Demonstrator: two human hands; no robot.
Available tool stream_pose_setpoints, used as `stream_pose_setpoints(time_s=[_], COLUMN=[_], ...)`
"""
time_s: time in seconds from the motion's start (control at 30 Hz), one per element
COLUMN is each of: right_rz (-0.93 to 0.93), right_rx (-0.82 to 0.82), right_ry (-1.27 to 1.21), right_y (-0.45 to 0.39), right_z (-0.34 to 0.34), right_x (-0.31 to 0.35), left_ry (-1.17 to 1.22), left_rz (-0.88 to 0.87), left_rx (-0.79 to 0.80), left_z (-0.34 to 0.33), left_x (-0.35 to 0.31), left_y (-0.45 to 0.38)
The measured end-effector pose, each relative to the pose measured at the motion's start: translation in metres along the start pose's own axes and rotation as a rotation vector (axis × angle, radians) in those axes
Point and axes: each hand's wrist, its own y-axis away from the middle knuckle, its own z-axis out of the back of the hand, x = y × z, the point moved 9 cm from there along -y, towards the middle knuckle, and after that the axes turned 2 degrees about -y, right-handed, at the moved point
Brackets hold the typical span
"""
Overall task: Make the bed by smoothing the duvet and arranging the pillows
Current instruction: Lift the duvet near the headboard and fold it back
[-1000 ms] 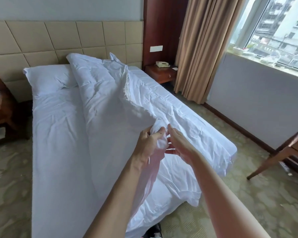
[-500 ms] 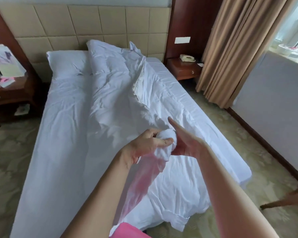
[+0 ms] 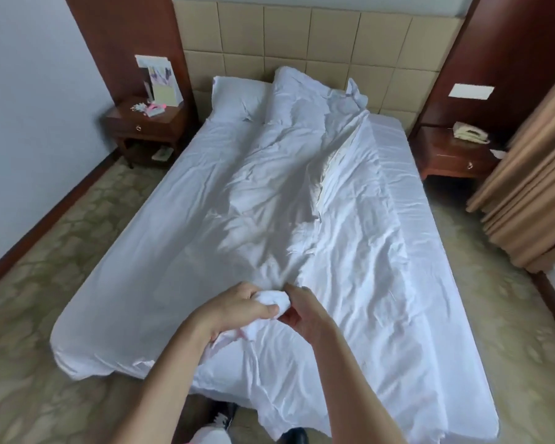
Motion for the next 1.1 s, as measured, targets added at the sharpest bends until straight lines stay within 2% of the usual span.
stream_pose_setpoints(time_s=[0.1, 0.17, 0.3, 0.53, 0.7, 0.93, 1.1], right_rz=[-0.014, 0.002, 0.116, 0.345, 0.374, 0.402, 0.361], right_rx=[0.02, -0.036, -0.186, -0.267, -0.282, -0.335, -0.276], right_ry=[-0.087, -0.066, -0.025, 0.097, 0.223, 0.248, 0.321], right_y=[0.021, 0.037, 0.064, 0.124, 0.166, 0.211, 0.195], right_z=[0.039, 0.07, 0.13, 0.2, 0.235, 0.288, 0.315], right_x=[-0.027, -0.03, -0.001, 0.04, 0.038, 0.05, 0.042], left_ry=[-0.086, -0.105, -0.005, 0.138, 0.198, 0.185, 0.223], left_rz=[0.057, 0.041, -0.068, -0.229, -0.254, -0.315, -0.214], left_rx=[0.002, 0.015, 0.007, -0.013, -0.123, -0.2, -0.224], left_z=[-0.054, -0.09, -0.144, -0.21, -0.26, -0.311, -0.346], left_x=[-0.006, -0.015, -0.055, -0.106, -0.109, -0.154, -0.15], left_y=[0.017, 0.023, 0.034, 0.065, 0.09, 0.119, 0.105])
